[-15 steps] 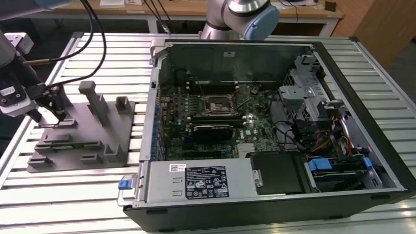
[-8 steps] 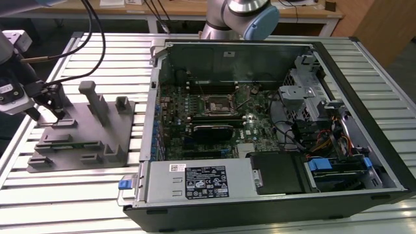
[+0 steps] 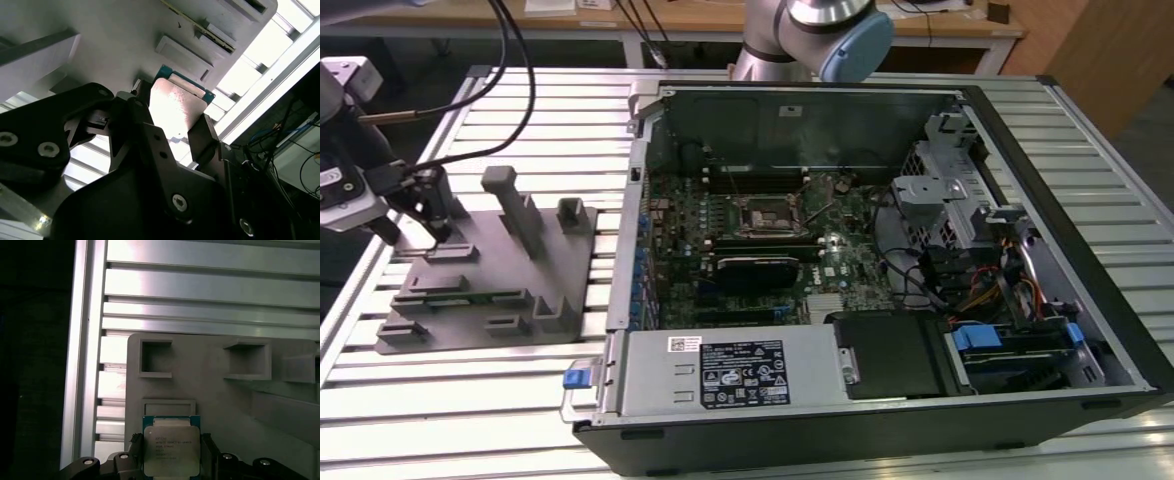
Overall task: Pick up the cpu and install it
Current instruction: 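Pick up the cpu and move it towards the insertion slot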
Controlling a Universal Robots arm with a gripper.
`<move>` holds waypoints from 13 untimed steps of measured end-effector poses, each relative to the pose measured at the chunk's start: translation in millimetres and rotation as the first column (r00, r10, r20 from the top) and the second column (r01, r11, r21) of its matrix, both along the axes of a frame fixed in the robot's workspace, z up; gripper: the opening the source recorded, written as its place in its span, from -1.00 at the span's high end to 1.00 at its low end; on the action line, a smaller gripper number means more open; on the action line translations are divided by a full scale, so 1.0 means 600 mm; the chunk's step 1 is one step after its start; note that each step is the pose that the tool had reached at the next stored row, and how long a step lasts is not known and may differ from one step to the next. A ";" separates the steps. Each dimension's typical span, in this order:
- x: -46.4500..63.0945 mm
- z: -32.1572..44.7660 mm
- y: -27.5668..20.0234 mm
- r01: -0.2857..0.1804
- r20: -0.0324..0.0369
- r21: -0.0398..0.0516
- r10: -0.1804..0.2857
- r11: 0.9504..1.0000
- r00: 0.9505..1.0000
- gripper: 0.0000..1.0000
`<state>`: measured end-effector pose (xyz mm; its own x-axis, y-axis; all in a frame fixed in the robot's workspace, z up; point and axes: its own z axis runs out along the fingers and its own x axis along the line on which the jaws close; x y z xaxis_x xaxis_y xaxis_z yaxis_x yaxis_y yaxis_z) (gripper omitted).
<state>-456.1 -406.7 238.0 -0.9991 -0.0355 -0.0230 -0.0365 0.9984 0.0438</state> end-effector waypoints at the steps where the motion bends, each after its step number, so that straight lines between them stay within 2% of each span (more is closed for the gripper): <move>1: 0.000 0.001 0.0000 0.000 0.000 0.000 0.000 1.000 1.000 -0.08; 13: 0.000 0.019 0.0000 0.000 0.000 0.000 0.000 1.000 1.000 -0.08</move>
<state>-456.0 -406.7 249.4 -0.9991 -0.0355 -0.0229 -0.0365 0.9984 0.0438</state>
